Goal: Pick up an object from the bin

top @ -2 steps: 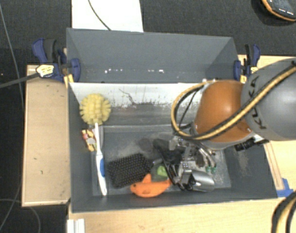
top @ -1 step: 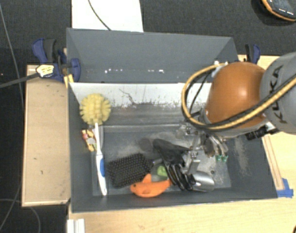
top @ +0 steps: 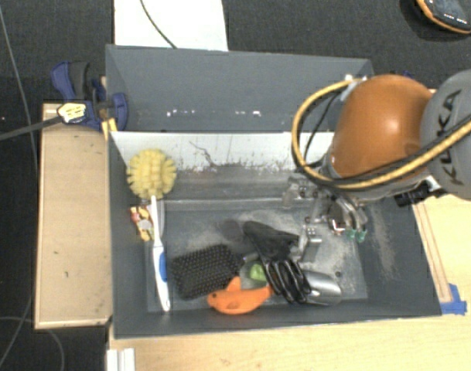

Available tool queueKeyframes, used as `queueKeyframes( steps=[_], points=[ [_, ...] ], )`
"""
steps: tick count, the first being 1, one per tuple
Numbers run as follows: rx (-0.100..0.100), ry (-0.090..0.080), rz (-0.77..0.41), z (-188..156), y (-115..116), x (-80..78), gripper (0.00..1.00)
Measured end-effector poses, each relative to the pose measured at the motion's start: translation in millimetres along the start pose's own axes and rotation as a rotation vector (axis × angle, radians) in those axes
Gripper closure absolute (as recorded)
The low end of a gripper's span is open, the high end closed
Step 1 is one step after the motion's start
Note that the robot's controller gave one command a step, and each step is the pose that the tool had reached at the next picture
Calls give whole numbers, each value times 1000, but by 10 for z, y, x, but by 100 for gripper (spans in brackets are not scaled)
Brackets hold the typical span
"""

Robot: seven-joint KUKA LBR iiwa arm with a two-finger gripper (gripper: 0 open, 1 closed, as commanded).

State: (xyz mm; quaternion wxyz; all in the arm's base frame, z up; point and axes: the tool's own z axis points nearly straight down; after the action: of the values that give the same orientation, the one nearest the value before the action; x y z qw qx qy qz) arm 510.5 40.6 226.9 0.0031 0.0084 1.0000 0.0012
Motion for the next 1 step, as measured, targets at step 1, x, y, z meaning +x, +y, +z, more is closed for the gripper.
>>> queueKeyframes(
  steps=[1],
  points=[
    [-1,4,62,840,132,225,0]
  ],
)
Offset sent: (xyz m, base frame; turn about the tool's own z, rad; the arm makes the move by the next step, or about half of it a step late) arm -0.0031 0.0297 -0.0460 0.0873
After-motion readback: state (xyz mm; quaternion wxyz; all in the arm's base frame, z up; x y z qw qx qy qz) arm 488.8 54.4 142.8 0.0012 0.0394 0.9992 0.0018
